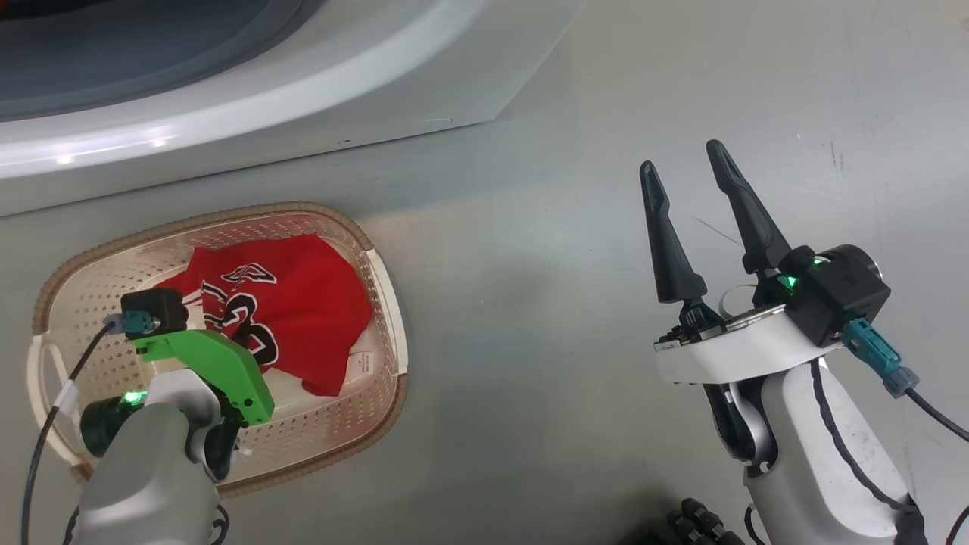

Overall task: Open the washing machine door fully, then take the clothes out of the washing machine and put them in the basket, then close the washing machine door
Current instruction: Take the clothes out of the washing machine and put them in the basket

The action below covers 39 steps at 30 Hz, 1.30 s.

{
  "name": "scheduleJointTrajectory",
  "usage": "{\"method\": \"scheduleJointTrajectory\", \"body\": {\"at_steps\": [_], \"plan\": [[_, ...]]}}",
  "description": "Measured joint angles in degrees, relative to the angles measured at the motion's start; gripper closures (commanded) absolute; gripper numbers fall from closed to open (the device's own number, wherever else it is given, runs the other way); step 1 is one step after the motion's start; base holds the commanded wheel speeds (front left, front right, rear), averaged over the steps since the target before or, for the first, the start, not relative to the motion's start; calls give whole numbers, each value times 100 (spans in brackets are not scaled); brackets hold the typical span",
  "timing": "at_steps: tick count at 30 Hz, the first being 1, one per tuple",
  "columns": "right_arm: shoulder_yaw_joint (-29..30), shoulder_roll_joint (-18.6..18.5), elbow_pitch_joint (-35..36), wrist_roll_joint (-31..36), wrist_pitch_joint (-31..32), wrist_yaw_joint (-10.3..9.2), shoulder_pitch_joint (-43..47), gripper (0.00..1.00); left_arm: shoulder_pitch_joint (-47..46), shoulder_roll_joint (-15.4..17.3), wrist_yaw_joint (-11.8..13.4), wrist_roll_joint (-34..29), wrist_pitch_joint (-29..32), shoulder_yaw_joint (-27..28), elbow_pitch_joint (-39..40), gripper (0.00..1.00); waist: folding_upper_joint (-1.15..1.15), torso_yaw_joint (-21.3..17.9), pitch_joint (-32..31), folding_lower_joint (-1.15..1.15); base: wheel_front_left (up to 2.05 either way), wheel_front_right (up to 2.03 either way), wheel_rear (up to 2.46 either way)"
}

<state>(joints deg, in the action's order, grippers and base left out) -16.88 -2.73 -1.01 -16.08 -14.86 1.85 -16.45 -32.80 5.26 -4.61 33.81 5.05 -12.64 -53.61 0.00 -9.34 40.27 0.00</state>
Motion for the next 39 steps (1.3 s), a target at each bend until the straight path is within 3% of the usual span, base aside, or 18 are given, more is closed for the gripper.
{"method": "scheduleJointTrajectory", "body": {"at_steps": [3,4,5,6,7,16,27,39], "plan": [[0,0,-3,-1,0,-9,-31,0,-29,-10,-18,0,-4,5,-145,59,0,-3,3,0,0,0,0],[2,0,-4,-1,0,-26,-51,0,-38,-14,-31,5,-8,9,-188,54,0,-3,3,0,0,0,0],[3,0,-4,-2,0,-30,-71,0,-47,-20,-31,24,-13,19,-223,36,0,-3,3,0,0,0,0],[5,0,-5,-2,0,-42,-80,0,-57,-25,-31,41,-63,35,-263,4,0,-2,1,0,0,0,0],[5,0,-9,-3,0,-43,-80,0,-71,-27,-31,41,-103,43,-299,0,0,0,-2,0,0,0,0],[33,-3,-93,-20,0,-57,-91,0,-163,-23,-31,14,-661,92,-501,0,0,60,-130,0,0,0,0],[132,-8,-240,-20,0,-56,-88,0,-175,-56,-98,-181,-1768,-2,-410,0,0,242,-441,0,0,0,0],[213,-9,-480,2,0,-14,44,0,-137,-83,-100,-425,-1950,-44,-141,0,0,528,-953,0,0,0,0]]}}
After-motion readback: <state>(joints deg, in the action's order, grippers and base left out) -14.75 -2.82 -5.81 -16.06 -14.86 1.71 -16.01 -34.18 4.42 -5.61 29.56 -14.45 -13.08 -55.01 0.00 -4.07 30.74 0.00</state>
